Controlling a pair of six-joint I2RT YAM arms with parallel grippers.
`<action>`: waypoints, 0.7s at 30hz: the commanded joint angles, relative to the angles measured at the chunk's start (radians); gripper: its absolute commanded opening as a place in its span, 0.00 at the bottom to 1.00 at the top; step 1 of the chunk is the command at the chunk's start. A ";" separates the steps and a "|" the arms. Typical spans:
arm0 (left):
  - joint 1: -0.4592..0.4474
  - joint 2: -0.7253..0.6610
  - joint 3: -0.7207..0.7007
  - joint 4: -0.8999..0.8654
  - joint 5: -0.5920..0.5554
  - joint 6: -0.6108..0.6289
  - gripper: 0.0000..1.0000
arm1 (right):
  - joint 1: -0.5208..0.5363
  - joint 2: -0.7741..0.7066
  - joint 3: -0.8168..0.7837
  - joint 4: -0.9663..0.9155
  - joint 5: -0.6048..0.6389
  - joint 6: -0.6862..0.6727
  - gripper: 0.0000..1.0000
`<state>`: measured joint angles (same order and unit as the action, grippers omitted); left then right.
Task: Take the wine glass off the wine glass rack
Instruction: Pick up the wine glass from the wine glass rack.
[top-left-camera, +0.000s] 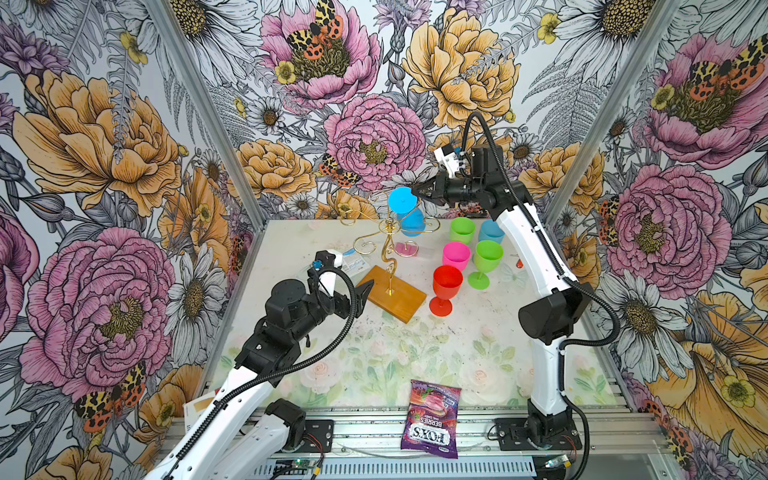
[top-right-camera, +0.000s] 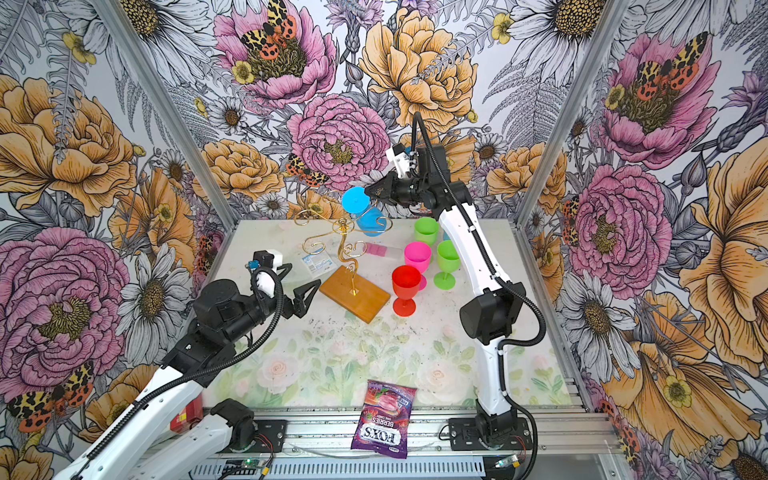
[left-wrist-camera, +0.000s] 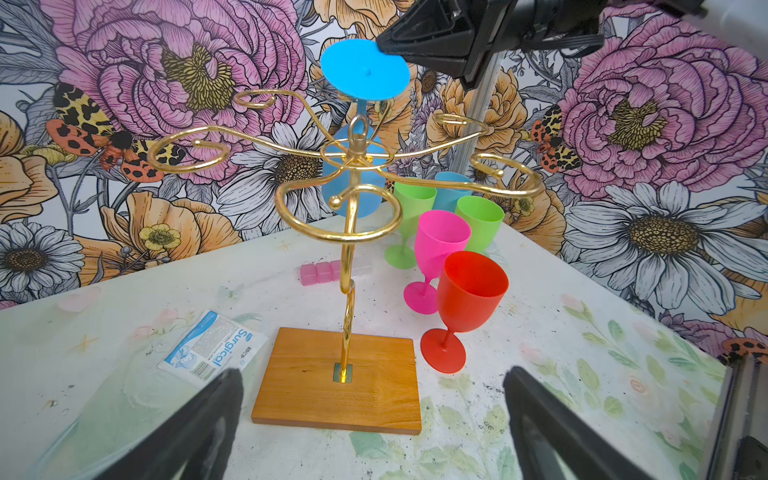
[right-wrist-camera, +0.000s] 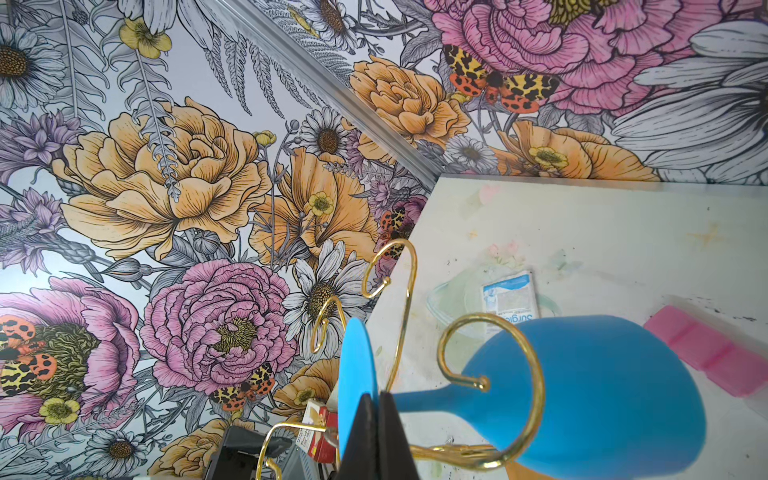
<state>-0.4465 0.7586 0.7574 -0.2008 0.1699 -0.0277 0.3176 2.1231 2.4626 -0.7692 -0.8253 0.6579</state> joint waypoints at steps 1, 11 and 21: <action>0.011 -0.018 -0.016 0.021 0.013 -0.005 0.99 | 0.002 0.047 0.053 0.040 -0.020 0.032 0.00; 0.014 -0.019 -0.015 0.021 0.013 -0.007 0.99 | -0.001 0.129 0.128 0.140 0.003 0.113 0.00; 0.014 -0.019 -0.012 0.018 0.032 -0.001 0.99 | -0.041 0.131 0.128 0.217 0.021 0.152 0.00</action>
<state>-0.4408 0.7475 0.7574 -0.1967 0.1734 -0.0277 0.2947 2.2551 2.5561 -0.6083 -0.8165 0.7967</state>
